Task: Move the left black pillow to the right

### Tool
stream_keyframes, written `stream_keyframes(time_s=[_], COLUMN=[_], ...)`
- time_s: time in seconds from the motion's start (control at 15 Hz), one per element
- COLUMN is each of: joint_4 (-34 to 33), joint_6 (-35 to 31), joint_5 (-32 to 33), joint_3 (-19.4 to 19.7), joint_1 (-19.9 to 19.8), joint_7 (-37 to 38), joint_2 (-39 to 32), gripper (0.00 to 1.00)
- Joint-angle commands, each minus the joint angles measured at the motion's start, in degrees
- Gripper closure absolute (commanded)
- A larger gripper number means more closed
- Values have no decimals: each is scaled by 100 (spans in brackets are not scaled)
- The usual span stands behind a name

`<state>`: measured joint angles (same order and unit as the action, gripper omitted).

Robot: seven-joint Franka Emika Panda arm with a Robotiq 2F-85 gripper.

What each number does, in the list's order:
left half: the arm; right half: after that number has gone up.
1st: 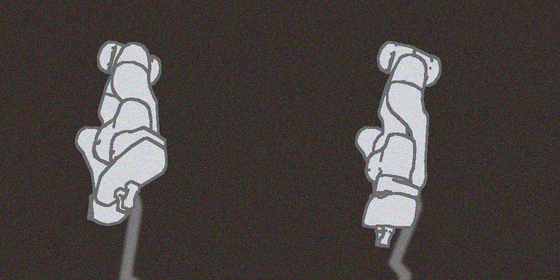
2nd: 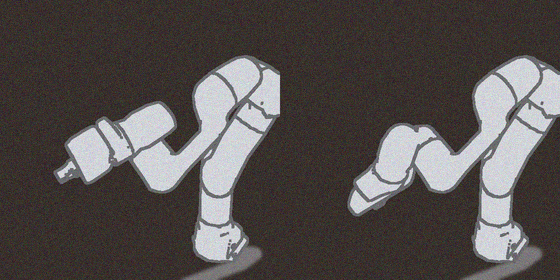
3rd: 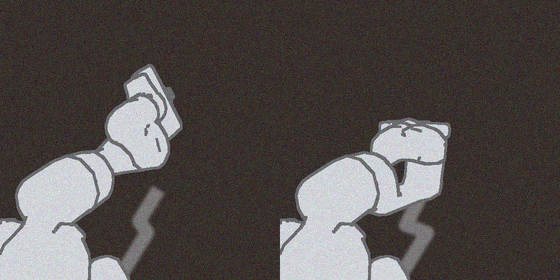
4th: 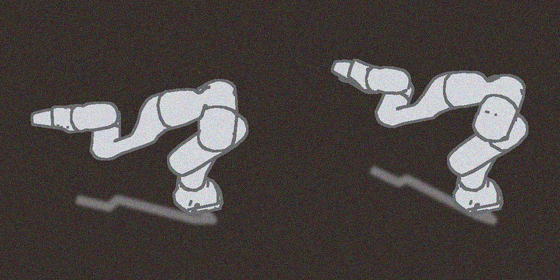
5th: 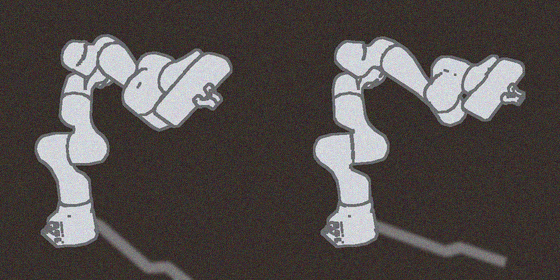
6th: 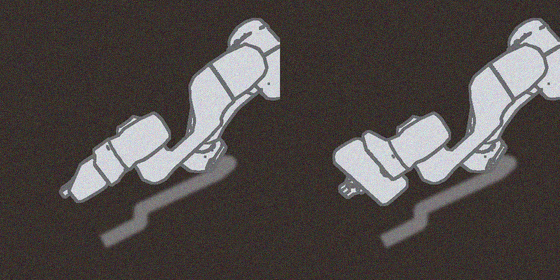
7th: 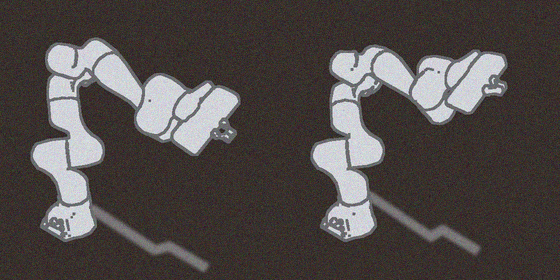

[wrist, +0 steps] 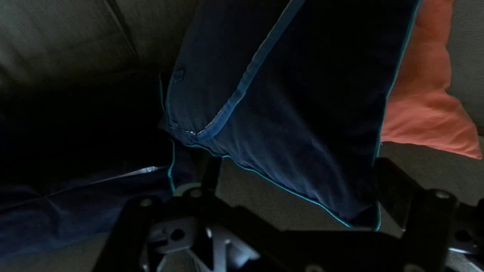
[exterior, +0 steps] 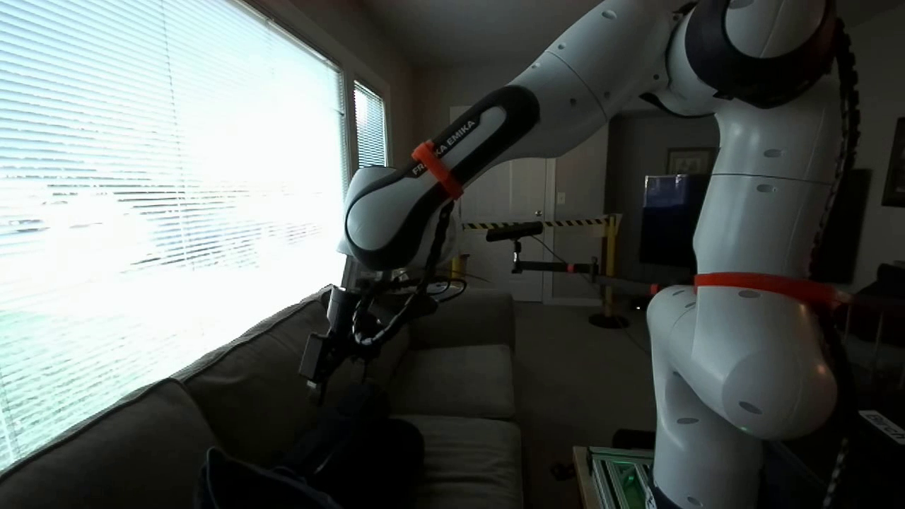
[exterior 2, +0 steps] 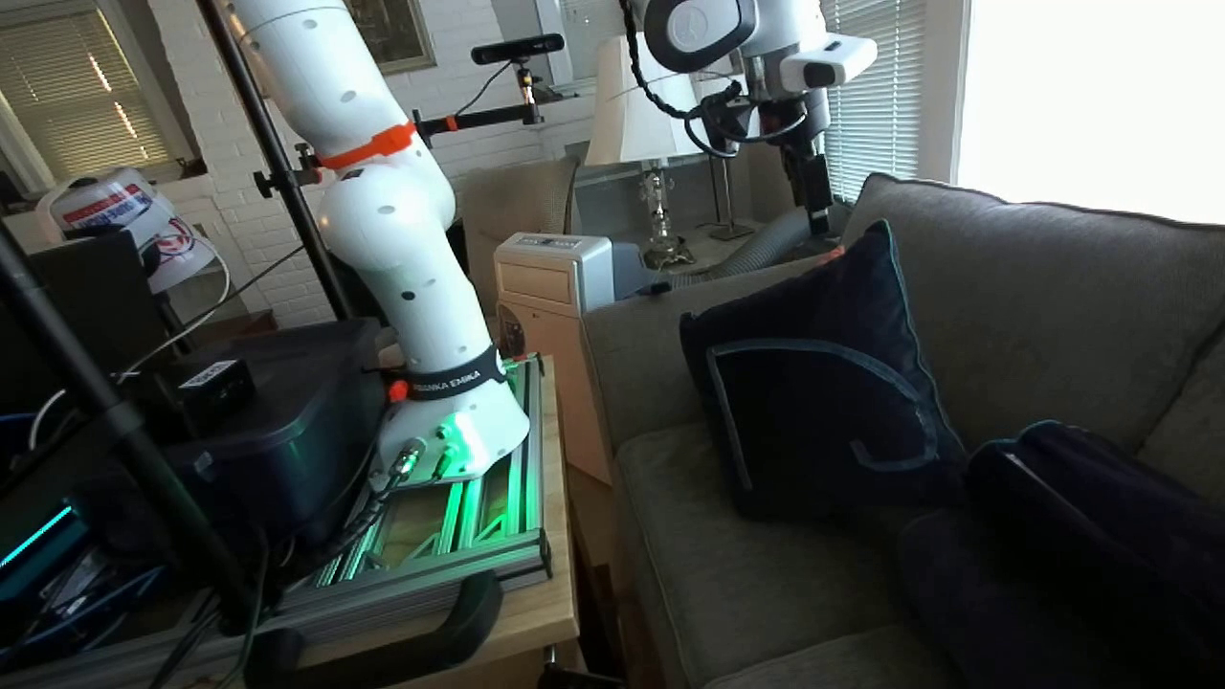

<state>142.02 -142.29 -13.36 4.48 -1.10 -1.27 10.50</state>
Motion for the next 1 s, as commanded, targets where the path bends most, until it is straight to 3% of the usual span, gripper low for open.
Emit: stream_keyframes(time_s=[0.0, 0.07, 0.2, 0.4, 0.93], joint_4=[-19, -19, -39, -106, -364], joint_6=[10, -36, -276, -489, -1923], joint_5=[1, 107, 613, 667, 556], joint_3=[-19, -45, -231, -362, -554], joint_1=[-21, -63, -219, -189, 41], joint_7=[-1, 165, 1197, 1952, 2277], joint_2=[-15, -31, -191, -393, -1412], gripper=[0, 0, 0, 0, 0])
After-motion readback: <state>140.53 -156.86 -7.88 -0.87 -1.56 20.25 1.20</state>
